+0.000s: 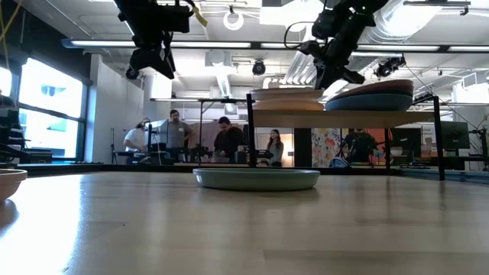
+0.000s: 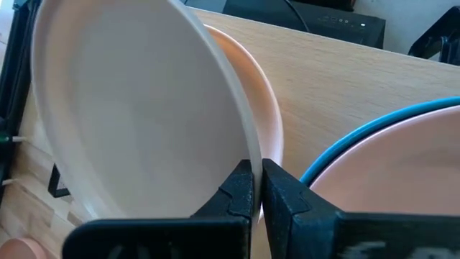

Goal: Place and stack plates onto a shelf
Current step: Stack the gray plate on top of the white plate on the shelf

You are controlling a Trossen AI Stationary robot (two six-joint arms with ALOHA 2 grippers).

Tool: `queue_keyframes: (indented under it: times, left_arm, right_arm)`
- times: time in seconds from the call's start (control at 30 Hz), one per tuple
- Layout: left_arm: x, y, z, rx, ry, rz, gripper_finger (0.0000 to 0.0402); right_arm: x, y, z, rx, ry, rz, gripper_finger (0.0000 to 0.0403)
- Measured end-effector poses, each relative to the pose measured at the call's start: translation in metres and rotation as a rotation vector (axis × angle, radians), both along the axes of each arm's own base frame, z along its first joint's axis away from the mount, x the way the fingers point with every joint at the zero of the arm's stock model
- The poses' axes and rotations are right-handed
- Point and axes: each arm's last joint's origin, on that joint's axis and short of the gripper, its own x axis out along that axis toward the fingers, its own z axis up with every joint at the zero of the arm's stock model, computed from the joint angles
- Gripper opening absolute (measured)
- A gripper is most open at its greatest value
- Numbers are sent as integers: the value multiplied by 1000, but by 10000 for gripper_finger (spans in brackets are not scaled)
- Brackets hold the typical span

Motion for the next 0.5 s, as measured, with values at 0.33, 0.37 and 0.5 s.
queue_keyframes:
  times: [0.33,0.37,0.5]
  left_arm:
    - [0,0,0,0,-1,0,119]
    - [0,0,0,0,-1,0,119]
    - [0,0,0,0,-1,0,119]
  right_arm:
    - [5,5,0,-22,28,-4,0]
    - [5,5,0,-23,32,-4,0]
    - [5,5,0,-25,29,-3,0]
